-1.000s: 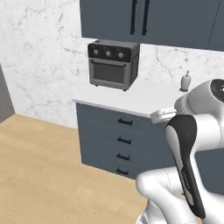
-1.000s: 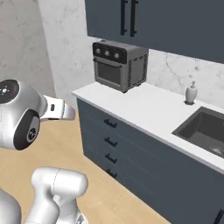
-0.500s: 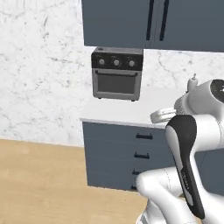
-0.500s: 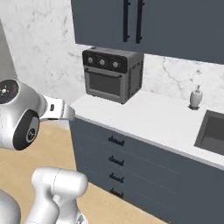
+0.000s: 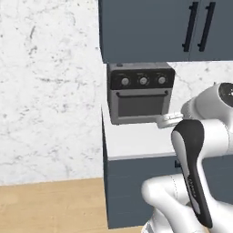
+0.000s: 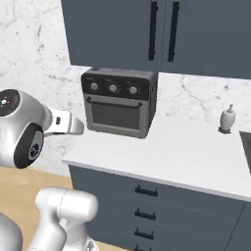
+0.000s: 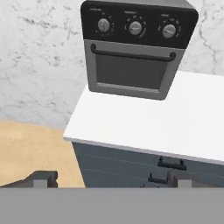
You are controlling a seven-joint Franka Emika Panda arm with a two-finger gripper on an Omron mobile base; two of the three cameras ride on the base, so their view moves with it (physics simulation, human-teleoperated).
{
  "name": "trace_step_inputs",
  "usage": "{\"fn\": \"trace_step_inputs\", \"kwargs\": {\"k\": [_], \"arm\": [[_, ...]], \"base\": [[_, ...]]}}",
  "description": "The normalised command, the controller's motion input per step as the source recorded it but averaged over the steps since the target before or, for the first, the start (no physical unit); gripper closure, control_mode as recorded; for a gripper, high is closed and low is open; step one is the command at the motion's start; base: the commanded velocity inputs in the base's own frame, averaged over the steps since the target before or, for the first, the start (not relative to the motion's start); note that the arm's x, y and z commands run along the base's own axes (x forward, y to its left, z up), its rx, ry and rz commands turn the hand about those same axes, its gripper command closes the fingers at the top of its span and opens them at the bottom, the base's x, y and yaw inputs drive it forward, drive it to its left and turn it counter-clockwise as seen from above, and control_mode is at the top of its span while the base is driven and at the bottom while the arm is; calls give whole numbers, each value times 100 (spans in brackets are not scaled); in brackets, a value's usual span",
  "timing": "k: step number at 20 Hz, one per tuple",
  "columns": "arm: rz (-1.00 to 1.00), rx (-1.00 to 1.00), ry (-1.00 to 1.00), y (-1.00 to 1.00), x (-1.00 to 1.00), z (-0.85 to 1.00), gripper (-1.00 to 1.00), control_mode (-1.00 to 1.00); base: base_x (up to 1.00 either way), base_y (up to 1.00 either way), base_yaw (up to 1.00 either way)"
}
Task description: Navigate to the toaster oven.
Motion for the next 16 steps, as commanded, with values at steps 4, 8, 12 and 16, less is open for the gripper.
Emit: {"fn": "trace_step_inputs", "kwargs": {"k": [4, 8, 12, 16], "arm": [[0, 0, 0, 0, 0, 0, -100, 100], [0, 0, 0, 0, 0, 0, -100, 100], [0, 0, 0, 0, 0, 0, -100, 100], [0, 0, 0, 0, 0, 0, -100, 100]], "base": [[100, 24, -37], [84, -13, -15], [93, -2, -17], [100, 15, -10]]}}
